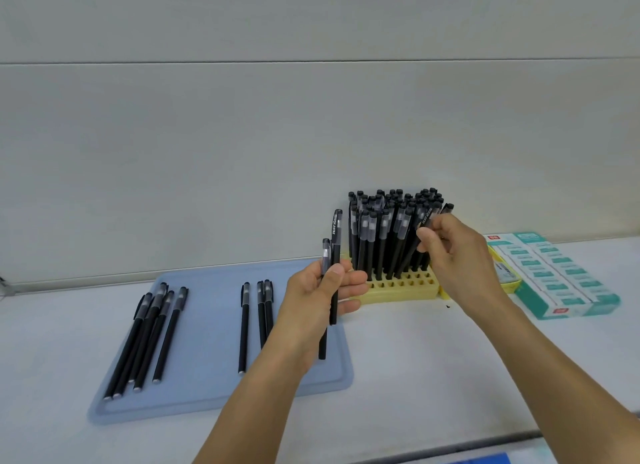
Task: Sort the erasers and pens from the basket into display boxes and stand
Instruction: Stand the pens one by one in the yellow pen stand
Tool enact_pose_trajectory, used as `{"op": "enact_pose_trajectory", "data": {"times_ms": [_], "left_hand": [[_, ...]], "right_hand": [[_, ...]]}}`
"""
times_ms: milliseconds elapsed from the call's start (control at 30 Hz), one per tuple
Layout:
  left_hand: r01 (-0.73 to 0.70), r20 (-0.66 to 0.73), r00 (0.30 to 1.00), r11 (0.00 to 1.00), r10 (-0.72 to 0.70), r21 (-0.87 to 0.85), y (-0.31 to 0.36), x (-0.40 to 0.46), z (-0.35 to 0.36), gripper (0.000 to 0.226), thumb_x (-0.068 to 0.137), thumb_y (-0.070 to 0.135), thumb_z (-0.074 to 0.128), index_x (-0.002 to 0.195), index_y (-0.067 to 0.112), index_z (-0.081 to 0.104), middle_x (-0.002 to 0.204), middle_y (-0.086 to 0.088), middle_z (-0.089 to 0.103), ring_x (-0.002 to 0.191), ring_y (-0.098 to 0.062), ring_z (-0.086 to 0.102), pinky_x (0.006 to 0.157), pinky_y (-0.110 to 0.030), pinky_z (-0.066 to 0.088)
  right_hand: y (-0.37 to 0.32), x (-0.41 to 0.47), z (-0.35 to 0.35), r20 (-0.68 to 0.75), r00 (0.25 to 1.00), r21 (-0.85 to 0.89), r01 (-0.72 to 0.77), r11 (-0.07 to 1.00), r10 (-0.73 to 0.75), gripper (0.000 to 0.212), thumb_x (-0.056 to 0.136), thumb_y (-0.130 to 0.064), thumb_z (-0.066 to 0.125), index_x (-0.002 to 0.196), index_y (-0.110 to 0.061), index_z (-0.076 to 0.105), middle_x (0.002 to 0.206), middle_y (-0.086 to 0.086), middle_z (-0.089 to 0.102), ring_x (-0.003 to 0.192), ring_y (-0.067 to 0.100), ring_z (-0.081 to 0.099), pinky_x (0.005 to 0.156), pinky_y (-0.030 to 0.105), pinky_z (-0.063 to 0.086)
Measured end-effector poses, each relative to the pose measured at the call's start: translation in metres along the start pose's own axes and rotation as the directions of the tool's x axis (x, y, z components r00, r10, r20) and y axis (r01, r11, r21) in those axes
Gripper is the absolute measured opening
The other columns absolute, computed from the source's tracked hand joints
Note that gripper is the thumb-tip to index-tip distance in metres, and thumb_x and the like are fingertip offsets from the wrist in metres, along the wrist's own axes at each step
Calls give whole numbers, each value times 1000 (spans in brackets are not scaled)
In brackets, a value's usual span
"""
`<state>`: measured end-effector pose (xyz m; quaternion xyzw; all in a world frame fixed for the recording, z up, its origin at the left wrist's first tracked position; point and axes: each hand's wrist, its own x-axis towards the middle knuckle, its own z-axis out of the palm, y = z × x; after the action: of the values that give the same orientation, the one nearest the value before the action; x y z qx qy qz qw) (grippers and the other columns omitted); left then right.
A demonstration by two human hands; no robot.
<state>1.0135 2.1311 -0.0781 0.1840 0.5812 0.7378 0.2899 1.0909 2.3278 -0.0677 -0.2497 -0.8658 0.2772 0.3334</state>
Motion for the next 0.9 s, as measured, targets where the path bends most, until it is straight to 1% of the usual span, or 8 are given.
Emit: {"op": "enact_pose_trajectory", "data": {"times_ms": [200, 333, 533, 600, 667, 800, 867, 900], "left_hand": [[1, -7, 1000, 1000, -1, 3, 0, -2, 0, 23, 102, 17, 46, 112, 6, 62, 98, -8, 75, 93, -20, 72, 76, -29, 59], [7, -1, 1000, 1000, -7, -1, -2, -3, 2, 23, 102, 17, 46, 113, 6, 62, 99, -8, 75, 93, -20, 72, 76, -29, 59], [12, 23, 1000, 1000, -12, -13, -2, -4, 9, 23, 102, 18, 46, 114, 6, 61, 100, -9, 75, 93, -21, 72, 78, -31, 59], [12, 29, 1000, 1000, -12, -13, -1, -4, 10, 24, 102, 18, 46, 115, 5, 61, 101, -9, 75, 94, -21, 72, 79, -32, 59], [14, 31, 999, 1000, -14, -6, -1, -4, 10, 24, 102, 19, 46, 115, 5, 61, 101, -9, 75, 95, -21, 72, 80, -32, 59], [24, 33, 999, 1000, -23, -11, -4, -5, 11, 25, 102, 19, 46, 116, 5, 61, 101, -9, 75, 95, -22, 72, 81, -33, 59], [21, 57, 998, 1000, -22, 6, -4, -6, 13, 25, 101, 20, 47, 116, 6, 61, 102, -9, 75, 96, -21, 71, 84, -35, 58], [24, 83, 996, 999, -26, 27, -5, -6, 14, 25, 101, 21, 47, 115, 7, 61, 102, -9, 74, 96, -21, 71, 86, -36, 58]], "right_hand": [[4, 9, 2, -9, 1000, -210, -8, 978, 6, 18, 100, -36, 43, 91, -23, 52, 81, -7, 69, 78, 22, 60, 66, 36, 48], [6, 11, 4, -23, 1000, -253, -18, 967, 13, 20, 100, -37, 42, 93, -22, 52, 83, -1, 69, 78, 24, 60, 66, 36, 48], [-1, 6, 7, 113, 973, -251, 226, 941, -204, 17, 98, -33, 49, 99, -18, 56, 78, -1, 68, 71, 23, 61, 60, 33, 47], [4, 3, 10, 136, 980, -226, 176, 958, -147, 14, 98, -34, 50, 95, -21, 54, 78, -2, 69, 73, 21, 63, 62, 34, 49], [8, 3, 10, 108, 994, -169, 51, 984, -33, 13, 98, -35, 49, 90, -25, 53, 78, -6, 69, 75, 19, 64, 62, 32, 49], [0, 2, 0, 118, 991, -287, -29, 958, 65, 22, 94, -49, 51, 94, -27, 52, 80, -10, 63, 73, 14, 58, 60, 30, 41], [-12, -9, -6, 56, 997, -185, -46, 982, 57, 28, 89, -53, 56, 98, -27, 49, 75, -9, 58, 70, 12, 55, 61, 32, 42], [-21, -15, -8, 46, 998, -56, -42, 998, 45, 27, 88, -51, 60, 96, -26, 53, 73, -7, 58, 69, 11, 55, 62, 32, 43]]}}
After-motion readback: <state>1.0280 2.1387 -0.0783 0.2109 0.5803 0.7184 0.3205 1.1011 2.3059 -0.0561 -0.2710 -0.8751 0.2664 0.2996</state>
